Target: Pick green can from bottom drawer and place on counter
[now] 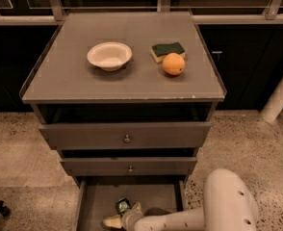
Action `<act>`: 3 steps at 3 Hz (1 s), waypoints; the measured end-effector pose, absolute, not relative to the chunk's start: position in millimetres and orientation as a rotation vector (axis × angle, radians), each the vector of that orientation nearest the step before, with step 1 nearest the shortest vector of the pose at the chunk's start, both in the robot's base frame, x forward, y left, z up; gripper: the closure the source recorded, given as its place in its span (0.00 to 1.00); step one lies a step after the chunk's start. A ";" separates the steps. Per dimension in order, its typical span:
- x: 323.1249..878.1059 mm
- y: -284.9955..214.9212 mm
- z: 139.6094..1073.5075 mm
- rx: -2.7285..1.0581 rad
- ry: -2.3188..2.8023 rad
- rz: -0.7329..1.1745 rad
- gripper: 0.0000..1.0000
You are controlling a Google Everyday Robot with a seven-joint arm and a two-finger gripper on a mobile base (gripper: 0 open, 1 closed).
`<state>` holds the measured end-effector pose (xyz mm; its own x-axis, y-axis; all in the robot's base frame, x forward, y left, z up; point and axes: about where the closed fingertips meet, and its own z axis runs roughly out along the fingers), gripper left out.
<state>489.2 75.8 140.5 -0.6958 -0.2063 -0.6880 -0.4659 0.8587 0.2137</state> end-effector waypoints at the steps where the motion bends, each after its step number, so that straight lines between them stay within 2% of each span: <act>1: 488.8 75.9 140.1 -0.484 2.343 0.493 0.18; 3: 488.8 75.9 140.1 -0.484 2.343 0.493 0.64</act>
Offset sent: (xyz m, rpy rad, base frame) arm -0.0004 0.0001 -0.0004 0.0002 0.0007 -0.0002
